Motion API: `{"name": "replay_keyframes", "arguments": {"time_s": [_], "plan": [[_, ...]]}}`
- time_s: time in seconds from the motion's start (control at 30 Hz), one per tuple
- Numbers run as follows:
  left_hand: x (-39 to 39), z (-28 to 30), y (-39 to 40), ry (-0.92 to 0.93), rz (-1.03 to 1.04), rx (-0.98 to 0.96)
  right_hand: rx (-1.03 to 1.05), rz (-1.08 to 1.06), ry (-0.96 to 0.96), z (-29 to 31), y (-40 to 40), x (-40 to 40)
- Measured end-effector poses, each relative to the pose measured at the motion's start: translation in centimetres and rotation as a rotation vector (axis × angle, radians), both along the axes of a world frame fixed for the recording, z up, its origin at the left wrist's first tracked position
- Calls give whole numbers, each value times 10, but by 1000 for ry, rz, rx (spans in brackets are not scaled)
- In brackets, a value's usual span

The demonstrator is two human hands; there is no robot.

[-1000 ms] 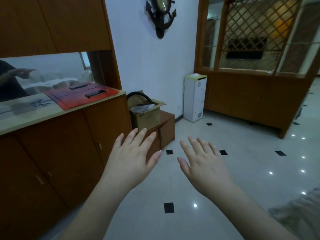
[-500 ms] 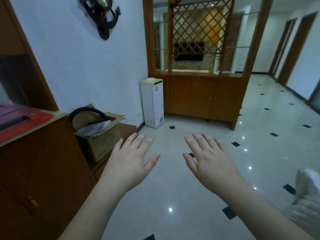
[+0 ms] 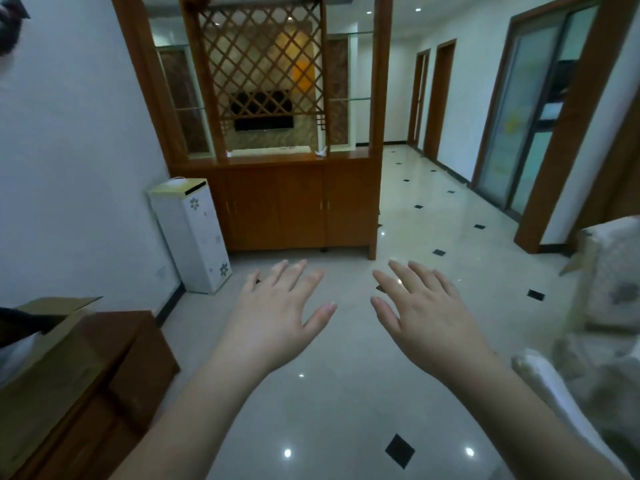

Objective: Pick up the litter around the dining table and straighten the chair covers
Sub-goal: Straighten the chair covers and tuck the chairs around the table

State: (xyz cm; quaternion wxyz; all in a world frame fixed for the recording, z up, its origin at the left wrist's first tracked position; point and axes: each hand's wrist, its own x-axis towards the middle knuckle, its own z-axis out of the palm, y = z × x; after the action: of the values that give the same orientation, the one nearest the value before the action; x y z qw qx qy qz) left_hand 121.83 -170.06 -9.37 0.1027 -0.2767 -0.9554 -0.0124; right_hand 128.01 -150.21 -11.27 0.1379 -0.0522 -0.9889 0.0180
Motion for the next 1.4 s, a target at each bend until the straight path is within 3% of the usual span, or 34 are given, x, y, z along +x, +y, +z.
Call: {"name": "replay_keyframes", "arguments": {"time_s": [0.33,0.8,1.17,1.4], "plan": [[-144,-7,134,78,-183,41,-18,-147,5,7,108,-126],[-396,-20,215,39,-359,55,38,-296,-37,-3,164,-348],[-500,-39,355,-27,-602,8,52,-558,-98,-31,278,-425],[-551,-35,496,-4,-689,-26,31,-633,-68,-37,400,-459]]}}
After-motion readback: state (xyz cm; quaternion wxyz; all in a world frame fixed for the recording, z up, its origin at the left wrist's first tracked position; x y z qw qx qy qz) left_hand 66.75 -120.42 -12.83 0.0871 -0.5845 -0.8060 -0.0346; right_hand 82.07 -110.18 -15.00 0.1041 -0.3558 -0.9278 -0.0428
